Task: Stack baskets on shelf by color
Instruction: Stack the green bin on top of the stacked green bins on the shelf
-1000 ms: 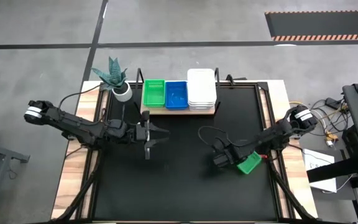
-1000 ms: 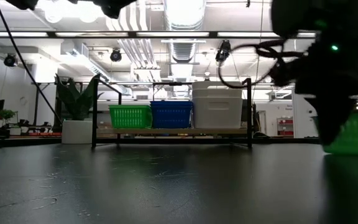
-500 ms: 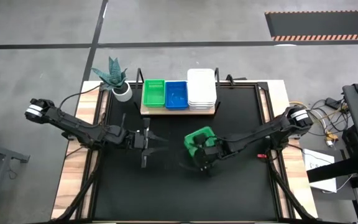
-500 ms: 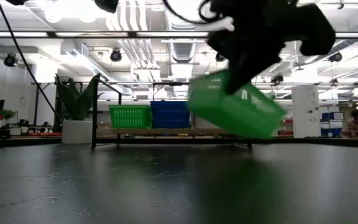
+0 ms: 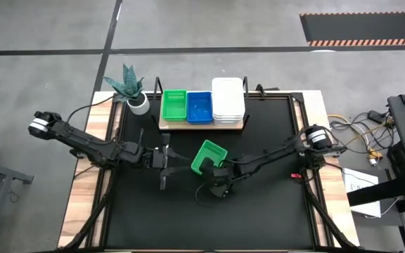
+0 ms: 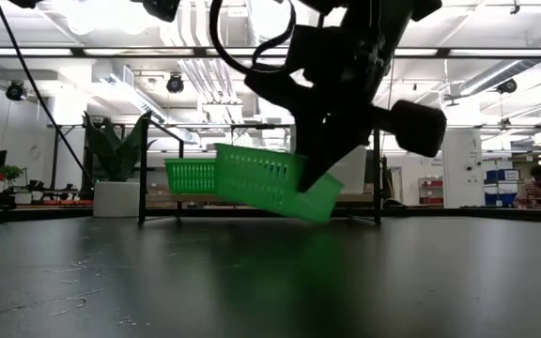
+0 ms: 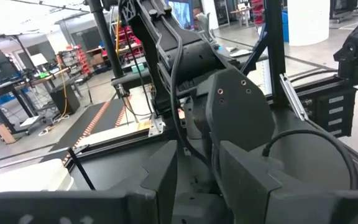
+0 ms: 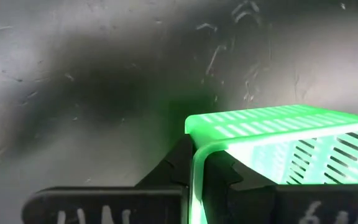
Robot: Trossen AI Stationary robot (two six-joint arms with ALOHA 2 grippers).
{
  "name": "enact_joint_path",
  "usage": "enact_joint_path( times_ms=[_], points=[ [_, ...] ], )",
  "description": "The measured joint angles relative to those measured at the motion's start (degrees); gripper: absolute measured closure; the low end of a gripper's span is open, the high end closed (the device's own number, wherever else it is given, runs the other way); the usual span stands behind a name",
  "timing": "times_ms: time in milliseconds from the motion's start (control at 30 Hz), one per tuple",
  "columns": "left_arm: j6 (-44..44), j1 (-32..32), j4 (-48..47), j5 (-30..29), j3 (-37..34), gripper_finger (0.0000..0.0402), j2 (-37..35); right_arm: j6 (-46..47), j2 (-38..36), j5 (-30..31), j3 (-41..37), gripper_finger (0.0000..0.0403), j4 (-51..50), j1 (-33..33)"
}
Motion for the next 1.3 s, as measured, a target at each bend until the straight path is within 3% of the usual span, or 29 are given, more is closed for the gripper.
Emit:
enact_joint_path(
  times_ms=[400, 633, 767, 933, 1100, 1300],
  points=[
    [0.08, 0.0, -1.08, 0.0, 0.0, 0.0297, 0.0, -1.8, 1.24, -0.85, 0.68, 0.0391, -0.22, -0.15],
    [0.08, 0.0, -1.07, 0.02, 0.0, 0.0297, 0.07, 0.02, 0.95, -1.95, 0.68, 0.0339, -0.11, -0.26],
    [0.1, 0.0, -1.05, 0.02, 0.0, 0.0297, 0.07, 1.51, 0.2, 0.36, 0.66, 0.0307, -1.05, -0.25],
    [0.08, 0.0, -0.98, 0.02, 0.0, 0.0297, 0.09, 5.67, -3.03, 0.39, 0.66, 0.029, -3.97, 0.02],
    [-1.6, 0.0, -0.92, 0.02, 0.0, 0.0297, 0.11, 12.92, -6.99, -1.24, 0.62, 0.0304, -7.54, 0.02],
    [-4.37, 0.0, -0.7, 0.02, 0.0, 0.0297, 0.11, 20.93, -12.06, -5.0, -2.01, 0.0357, -9.24, 0.68]
  ],
)
